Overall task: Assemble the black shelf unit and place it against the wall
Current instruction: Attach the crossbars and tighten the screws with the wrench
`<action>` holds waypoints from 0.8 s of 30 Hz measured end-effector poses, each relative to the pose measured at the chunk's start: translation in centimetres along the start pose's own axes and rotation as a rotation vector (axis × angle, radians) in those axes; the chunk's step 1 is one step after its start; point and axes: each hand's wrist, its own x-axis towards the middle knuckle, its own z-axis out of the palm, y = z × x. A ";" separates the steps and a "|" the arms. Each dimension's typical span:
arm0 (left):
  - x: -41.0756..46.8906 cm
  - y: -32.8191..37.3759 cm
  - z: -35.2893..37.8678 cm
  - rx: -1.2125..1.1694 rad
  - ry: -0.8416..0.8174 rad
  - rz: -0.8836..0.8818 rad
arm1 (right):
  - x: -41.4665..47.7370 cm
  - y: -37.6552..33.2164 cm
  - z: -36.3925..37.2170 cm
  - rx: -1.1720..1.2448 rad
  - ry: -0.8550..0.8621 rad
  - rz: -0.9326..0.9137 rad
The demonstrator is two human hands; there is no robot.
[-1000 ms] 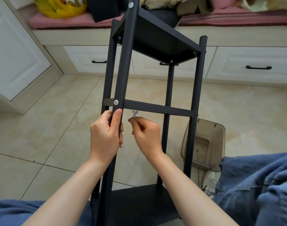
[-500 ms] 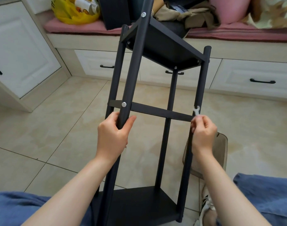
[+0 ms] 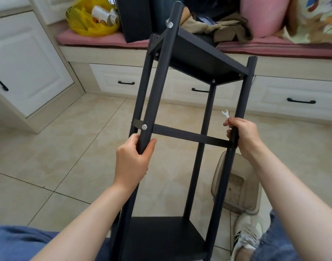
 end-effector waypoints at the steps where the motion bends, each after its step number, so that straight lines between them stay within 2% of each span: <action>1: 0.1 -0.3 -0.2 0.018 0.009 0.000 | -0.1 -0.4 0.1 0.030 -0.004 -0.025; 8: 1.7 -2.4 -1.6 0.120 0.085 -0.109 | -2.3 -2.9 0.7 0.066 -0.146 -0.169; 14: 3.1 -3.6 -2.6 0.093 0.098 -0.205 | -4.5 -5.2 2.7 0.139 -0.209 -0.227; 20: 3.4 -5.1 -3.1 0.007 0.117 -0.361 | -7.5 -7.6 4.9 0.191 -0.341 -0.289; 24: 4.0 -5.2 -3.0 -0.163 0.145 -0.534 | -8.9 -8.9 6.4 0.189 -0.428 -0.335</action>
